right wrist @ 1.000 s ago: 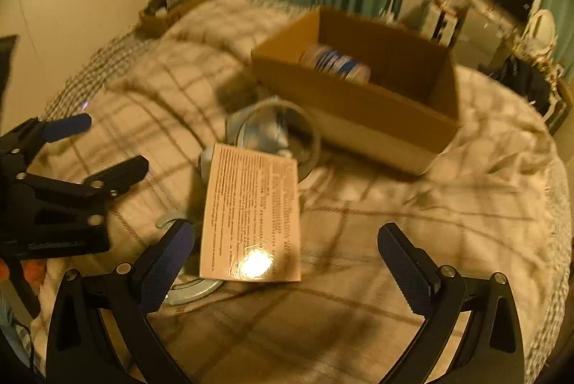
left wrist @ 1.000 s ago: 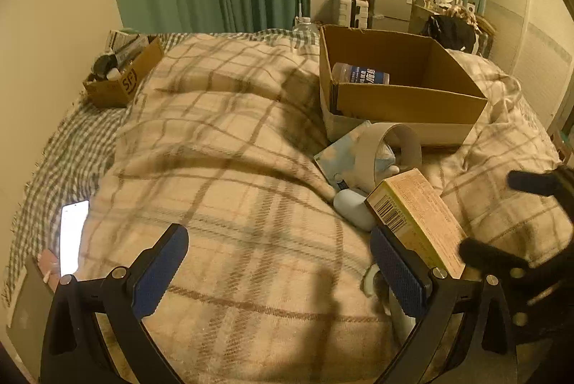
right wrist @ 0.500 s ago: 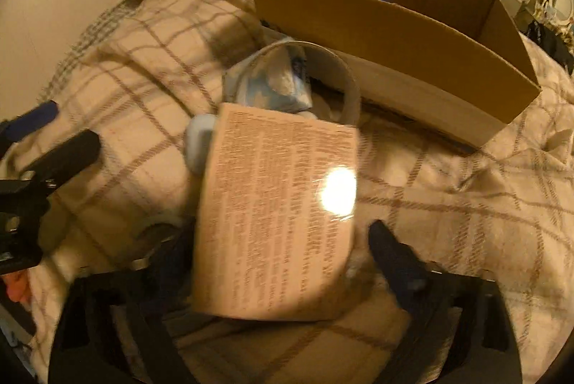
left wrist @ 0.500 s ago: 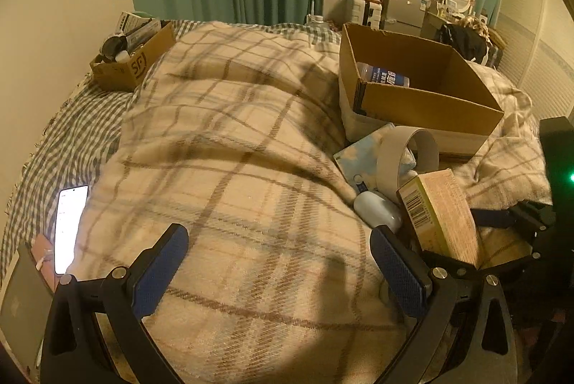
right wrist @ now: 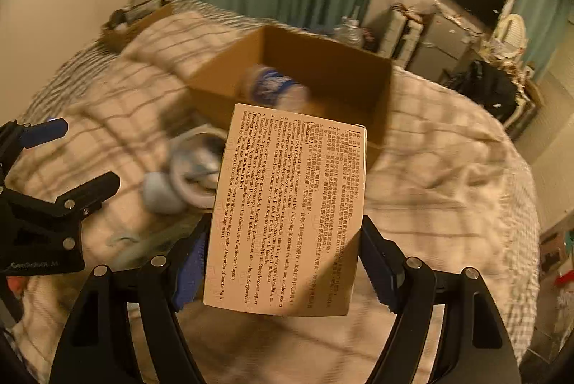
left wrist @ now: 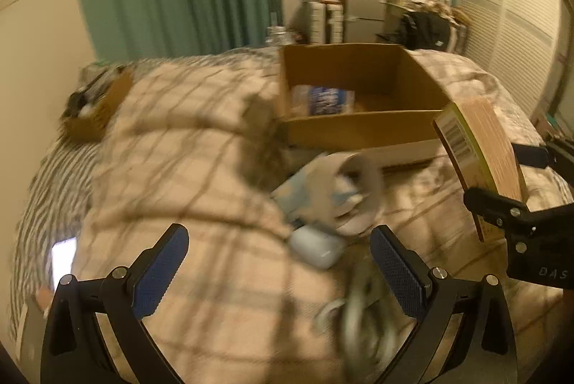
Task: Organize objects
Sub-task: 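Grasp the printed paper box with the right tool while the left tool grasps the white tape roll, then carry the paper box and tape roll over the cardboard box and release both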
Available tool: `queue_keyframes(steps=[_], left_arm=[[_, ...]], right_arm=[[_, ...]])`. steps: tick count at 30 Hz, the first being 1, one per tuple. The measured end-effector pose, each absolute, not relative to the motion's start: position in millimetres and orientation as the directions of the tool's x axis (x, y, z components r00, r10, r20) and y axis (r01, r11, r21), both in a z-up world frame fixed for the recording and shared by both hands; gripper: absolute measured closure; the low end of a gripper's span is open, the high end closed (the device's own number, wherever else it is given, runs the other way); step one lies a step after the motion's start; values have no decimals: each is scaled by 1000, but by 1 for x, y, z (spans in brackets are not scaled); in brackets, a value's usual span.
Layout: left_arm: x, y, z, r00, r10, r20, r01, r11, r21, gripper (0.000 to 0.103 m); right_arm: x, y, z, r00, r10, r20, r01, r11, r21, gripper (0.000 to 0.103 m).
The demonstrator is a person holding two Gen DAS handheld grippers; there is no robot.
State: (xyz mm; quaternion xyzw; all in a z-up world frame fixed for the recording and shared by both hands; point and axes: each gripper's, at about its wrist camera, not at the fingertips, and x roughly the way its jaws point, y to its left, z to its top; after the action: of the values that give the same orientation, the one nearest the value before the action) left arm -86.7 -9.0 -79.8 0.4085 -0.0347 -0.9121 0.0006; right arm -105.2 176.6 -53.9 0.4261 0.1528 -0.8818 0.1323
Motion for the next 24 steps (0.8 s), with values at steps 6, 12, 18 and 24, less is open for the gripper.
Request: queue_keyframes(steps=[6, 12, 18, 24], left_arm=[[-130, 21, -104, -619, 0, -786, -101, -992, 79, 16], [-158, 18, -136, -535, 1, -845, -86, -995, 54, 81], [-149, 20, -132, -543, 9, -839, -100, -993, 54, 101], [-131, 19, -111, -582, -9, -813, -90, -993, 75, 101]], right_arm=[[-123, 199, -55, -614, -85, -785, 332, -930, -158, 27], [-140, 205, -73, -590, -112, -799, 332, -936, -114, 27], [-137, 207, -75, -591, -121, -797, 330, -939, -101, 27], [-123, 204, -58, -615, -128, -779, 330, -938, -107, 27]])
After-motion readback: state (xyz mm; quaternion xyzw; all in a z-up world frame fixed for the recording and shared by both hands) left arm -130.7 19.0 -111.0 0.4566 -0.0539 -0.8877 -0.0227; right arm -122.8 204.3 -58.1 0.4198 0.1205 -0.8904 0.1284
